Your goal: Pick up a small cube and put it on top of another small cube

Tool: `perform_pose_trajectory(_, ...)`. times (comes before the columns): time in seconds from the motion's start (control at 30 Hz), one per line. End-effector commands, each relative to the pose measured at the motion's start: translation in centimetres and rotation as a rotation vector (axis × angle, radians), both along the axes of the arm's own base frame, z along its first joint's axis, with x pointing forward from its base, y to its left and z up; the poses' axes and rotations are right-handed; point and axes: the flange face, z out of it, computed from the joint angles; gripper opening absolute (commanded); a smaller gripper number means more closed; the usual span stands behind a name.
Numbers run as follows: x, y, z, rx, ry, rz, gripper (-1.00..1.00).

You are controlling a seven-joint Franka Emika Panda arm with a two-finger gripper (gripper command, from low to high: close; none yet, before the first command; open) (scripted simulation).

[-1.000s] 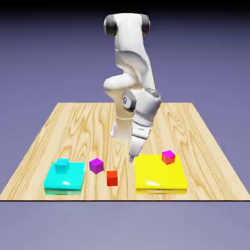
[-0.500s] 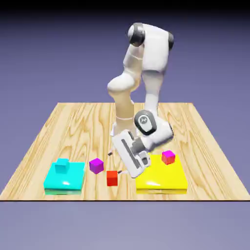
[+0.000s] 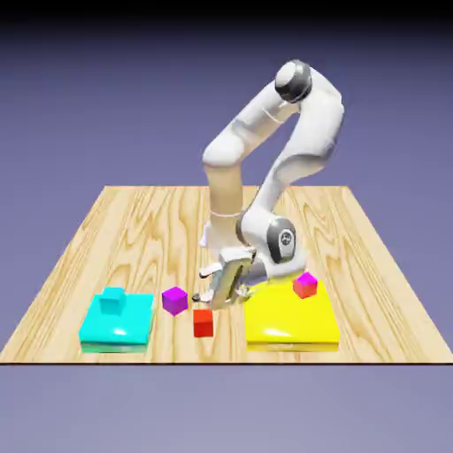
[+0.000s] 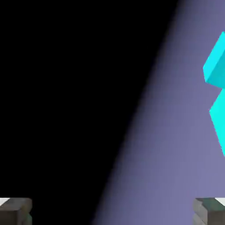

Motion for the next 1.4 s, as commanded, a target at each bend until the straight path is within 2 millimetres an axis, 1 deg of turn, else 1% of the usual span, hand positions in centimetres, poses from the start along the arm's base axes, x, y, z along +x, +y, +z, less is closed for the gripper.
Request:
perform_pose_trajectory(0.0,-1.6,-0.6,-1.0,-0.045,0.1,0.023,0.0)
perform_pose_trajectory(0.1,-6.6,-2.4,-3.4,-0.179,0.401,0.094,0.0)
perform_pose_trajectory(0.17,-10.1,-3.8,-4.6,-0.269,0.603,0.142,0.0)
perform_pose_trajectory(0.23,-14.3,-5.0,-5.6,-0.285,0.777,0.165,0.0)
perform_pose_trajectory(0.27,-15.9,-5.2,-6.0,-0.318,0.847,0.194,0.0)
perform_pose_trajectory(0.3,-16.4,-5.2,-6.1,-0.35,0.866,0.219,0.0)
perform_pose_trajectory(0.33,-16.4,-5.2,-6.1,-0.35,0.866,0.219,0.0)
perform_pose_trajectory(0.5,-13.0,-8.7,-9.2,-0.35,0.865,0.22,0.0)
perform_pose_trajectory(0.53,-13.0,-8.7,-9.2,-0.35,0.865,0.221,0.0)
perform_pose_trajectory(0.57,-13.0,-8.7,-9.2,-0.35,0.865,0.221,-1.0)
perform_pose_trajectory(0.6,-13.0,-8.7,-9.2,-0.35,0.865,0.221,-1.0)
perform_pose_trajectory(0.77,-16.3,-5.2,-6.1,-0.35,0.866,0.219,-1.0)
perform_pose_trajectory(0.8,-16.9,-4.8,-6.9,-0.344,0.913,0.239,-1.0)
perform_pose_trajectory(0.83,-15.9,-4.2,-7.1,-0.289,0.871,0.203,-1.0)
perform_pose_trajectory(1.0,-11.9,-3.8,-5.9,-0.017,0.564,-0.035,-1.0)
perform_pose_trajectory(1.1,-9.4,-4.1,-4.8,0.133,0.373,-0.181,-1.0)
perform_pose_trajectory(1.17,-7.5,-3.8,-3.5,0.195,0.268,-0.258,-1.0)
perform_pose_trajectory(1.2,-6.6,-3.6,-3.0,0.217,0.234,-0.292,-1.0)
perform_pose_trajectory(1.37,-1.4,-1.7,-1.0,0.269,0.241,-0.428,-1.0)
